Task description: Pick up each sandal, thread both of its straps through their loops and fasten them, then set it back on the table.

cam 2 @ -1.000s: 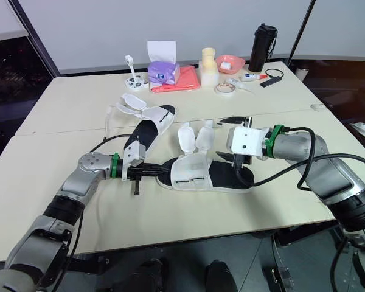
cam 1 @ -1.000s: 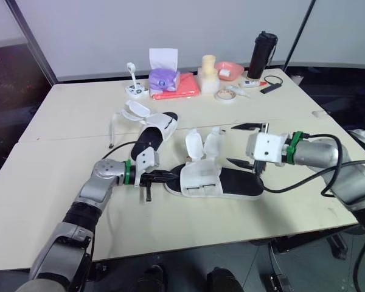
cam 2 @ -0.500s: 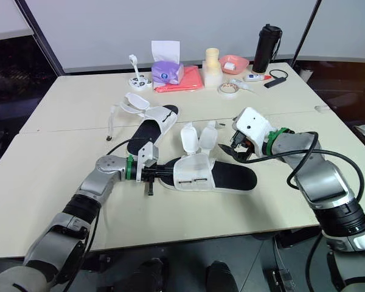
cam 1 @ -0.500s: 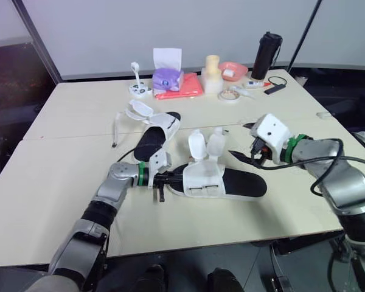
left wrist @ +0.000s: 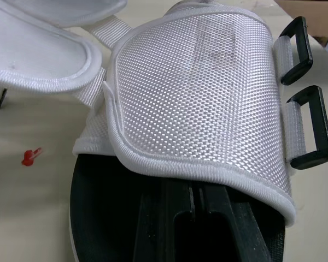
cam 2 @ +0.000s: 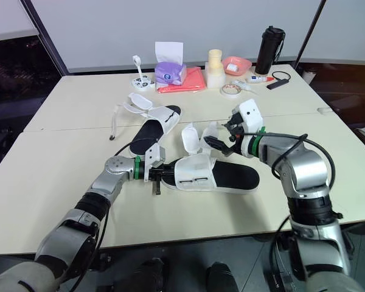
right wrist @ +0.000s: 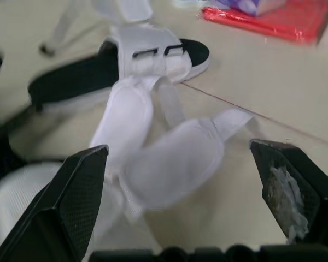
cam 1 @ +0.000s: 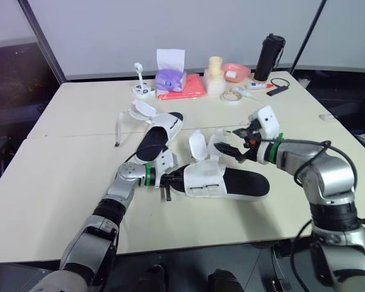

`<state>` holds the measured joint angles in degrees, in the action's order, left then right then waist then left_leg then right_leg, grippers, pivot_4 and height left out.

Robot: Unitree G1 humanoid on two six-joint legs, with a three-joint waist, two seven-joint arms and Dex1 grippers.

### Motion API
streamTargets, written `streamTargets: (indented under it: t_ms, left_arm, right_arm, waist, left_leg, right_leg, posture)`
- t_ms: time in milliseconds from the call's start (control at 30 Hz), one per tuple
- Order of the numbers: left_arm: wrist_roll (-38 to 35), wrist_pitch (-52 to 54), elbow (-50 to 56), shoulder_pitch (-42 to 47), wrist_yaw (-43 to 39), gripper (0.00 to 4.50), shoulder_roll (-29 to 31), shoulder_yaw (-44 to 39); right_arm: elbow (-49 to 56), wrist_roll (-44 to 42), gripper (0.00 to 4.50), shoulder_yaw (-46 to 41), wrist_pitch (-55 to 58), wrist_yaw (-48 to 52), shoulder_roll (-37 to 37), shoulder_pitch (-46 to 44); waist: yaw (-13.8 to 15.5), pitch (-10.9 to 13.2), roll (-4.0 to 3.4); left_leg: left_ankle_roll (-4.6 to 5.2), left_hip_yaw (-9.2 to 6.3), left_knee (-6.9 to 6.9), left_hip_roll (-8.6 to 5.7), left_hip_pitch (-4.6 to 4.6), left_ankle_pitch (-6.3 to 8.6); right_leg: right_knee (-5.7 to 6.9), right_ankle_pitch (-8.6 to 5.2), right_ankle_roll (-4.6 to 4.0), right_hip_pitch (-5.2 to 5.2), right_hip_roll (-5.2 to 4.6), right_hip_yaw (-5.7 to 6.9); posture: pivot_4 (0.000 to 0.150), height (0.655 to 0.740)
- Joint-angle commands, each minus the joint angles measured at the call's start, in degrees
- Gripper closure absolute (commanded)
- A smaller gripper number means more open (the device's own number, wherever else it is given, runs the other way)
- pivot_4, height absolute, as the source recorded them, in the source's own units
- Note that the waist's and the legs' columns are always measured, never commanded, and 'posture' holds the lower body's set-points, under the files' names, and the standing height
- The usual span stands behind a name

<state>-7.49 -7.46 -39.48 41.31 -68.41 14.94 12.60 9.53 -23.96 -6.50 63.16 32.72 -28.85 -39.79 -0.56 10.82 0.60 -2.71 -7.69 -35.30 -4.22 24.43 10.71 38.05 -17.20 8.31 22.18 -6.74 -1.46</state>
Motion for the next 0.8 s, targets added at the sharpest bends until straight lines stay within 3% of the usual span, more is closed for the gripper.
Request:
streamTargets:
  t_ms: [33,400,533,800]
  left_arm:
    - [2.50,-0.08,-1.61,-0.59,0.11,4.46,-0.41,1.74]
    - [2.73,-0.14,-0.72,-0.85,0.30,4.46,-0.64,1.55]
    - [2.70,0.01,-0.27,-1.17,0.69,4.46,-0.60,1.38]
    - [2.50,0.64,0.68,-1.94,1.25,4.46,-0.15,1.12]
  right_arm:
    - [-4.21,-3.50,0.00,-7.05,8.97,-5.10,3.87,-4.70]
    - [-25.10,-3.04,0.00,-10.93,9.23,-11.65,10.59,-13.12]
    - [-38.44,-4.58,0.00,-15.16,3.10,-11.60,13.85,-19.28]
    - [-56.12,-4.93,0.00,-17.56,-8.16,-9.29,12.96,-27.88]
  waist:
    - [0.00,-0.02,-0.02]
    - [-0.31,-0.05,-0.06]
    - [-0.37,-0.05,-0.06]
    - [-0.34,-0.05,-0.07]
  left_leg:
    - [0.00,0.00,0.00,-0.01,0.00,0.00]
    - [0.01,0.14,0.05,-0.05,0.00,-0.02]
    - [0.00,0.21,0.06,-0.06,0.00,-0.04]
    - [0.02,0.22,0.09,-0.06,-0.01,-0.07]
  right_leg:
    - [0.01,0.00,0.00,0.00,0.00,-0.01]
    - [0.05,0.00,0.00,0.05,-0.02,-0.01]
    - [0.07,0.01,0.01,0.06,-0.01,0.00]
    - [0.08,0.01,0.01,0.06,-0.01,0.01]
  posture:
    - [0.150,0.7400]
    - [0.150,0.7400]
    - [0.150,0.7400]
    - [0.150,0.7400]
